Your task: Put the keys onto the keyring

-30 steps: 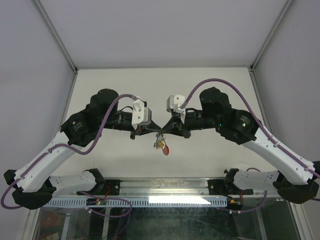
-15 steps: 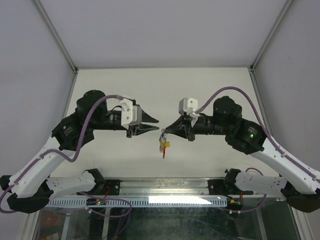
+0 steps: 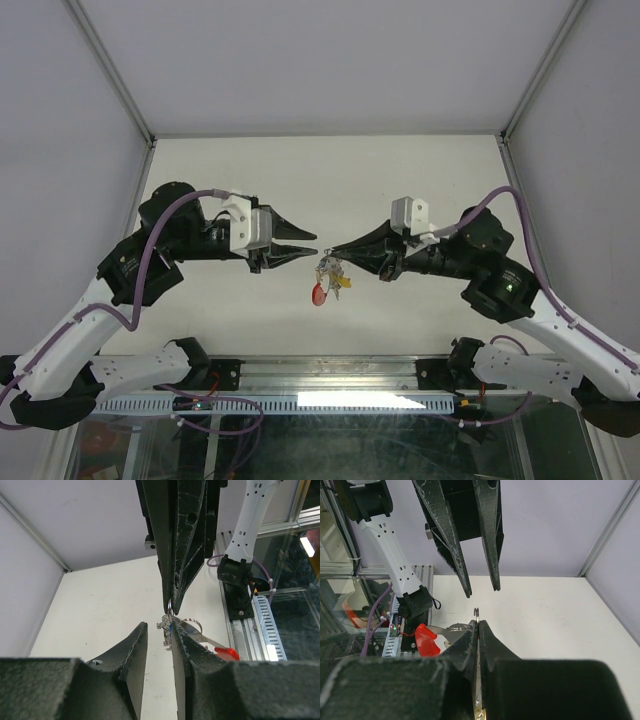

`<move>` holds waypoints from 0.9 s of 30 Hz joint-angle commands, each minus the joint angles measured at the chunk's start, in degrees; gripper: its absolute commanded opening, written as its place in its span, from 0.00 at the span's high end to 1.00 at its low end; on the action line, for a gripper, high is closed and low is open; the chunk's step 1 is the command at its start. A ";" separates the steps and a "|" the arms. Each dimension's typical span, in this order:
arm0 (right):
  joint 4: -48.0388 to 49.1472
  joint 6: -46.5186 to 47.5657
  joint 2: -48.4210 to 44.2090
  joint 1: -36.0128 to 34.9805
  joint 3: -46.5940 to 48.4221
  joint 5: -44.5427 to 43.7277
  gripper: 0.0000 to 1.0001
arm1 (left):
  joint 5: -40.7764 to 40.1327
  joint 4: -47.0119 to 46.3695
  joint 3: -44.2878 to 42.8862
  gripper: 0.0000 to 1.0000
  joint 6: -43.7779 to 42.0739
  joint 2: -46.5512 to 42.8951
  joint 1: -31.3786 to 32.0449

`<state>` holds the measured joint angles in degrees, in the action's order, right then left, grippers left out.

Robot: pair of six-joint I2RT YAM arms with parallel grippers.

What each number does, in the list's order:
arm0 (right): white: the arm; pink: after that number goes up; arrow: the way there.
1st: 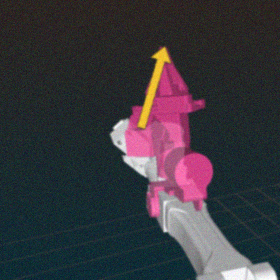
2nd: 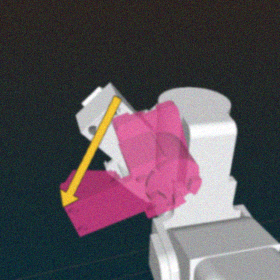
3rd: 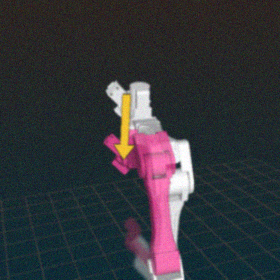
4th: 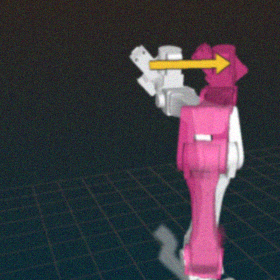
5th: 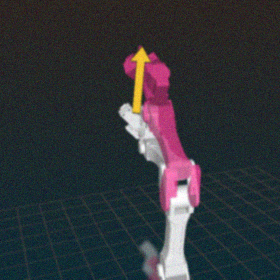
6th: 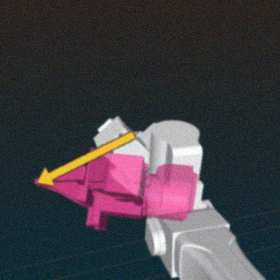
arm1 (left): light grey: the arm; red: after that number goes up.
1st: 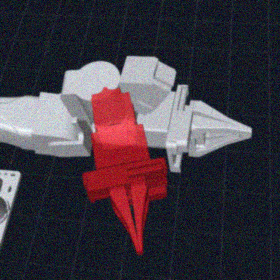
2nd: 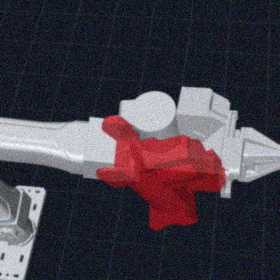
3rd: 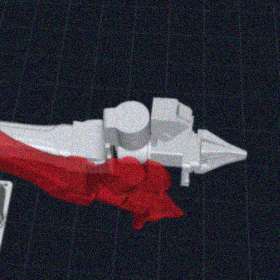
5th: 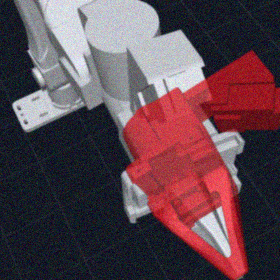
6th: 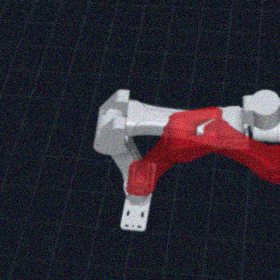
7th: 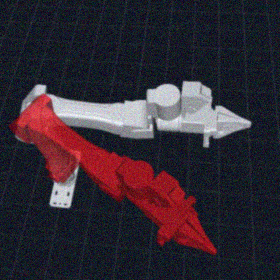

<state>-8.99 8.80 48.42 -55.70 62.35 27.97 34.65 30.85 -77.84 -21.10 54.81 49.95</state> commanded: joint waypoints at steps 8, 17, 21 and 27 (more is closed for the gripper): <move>18.09 -4.08 -3.05 -0.20 -4.34 0.69 1.00 | 1.54 -4.56 1.54 0.75 1.53 0.04 0.47; 22.61 -5.30 -4.38 -0.17 -6.29 0.29 1.00 | 2.26 -5.74 2.45 0.74 2.05 -0.01 0.49; 24.23 -5.91 -4.22 -0.20 -7.04 0.32 1.00 | 3.16 -6.87 2.69 0.74 2.62 0.28 0.49; 26.76 -6.53 -3.61 -0.21 -8.10 0.04 1.00 | 4.22 -9.11 2.85 0.74 3.71 0.50 0.47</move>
<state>10.57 3.49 45.06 -55.70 54.17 28.12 36.60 26.13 -75.02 -18.74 55.20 49.95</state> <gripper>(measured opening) 0.007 0.258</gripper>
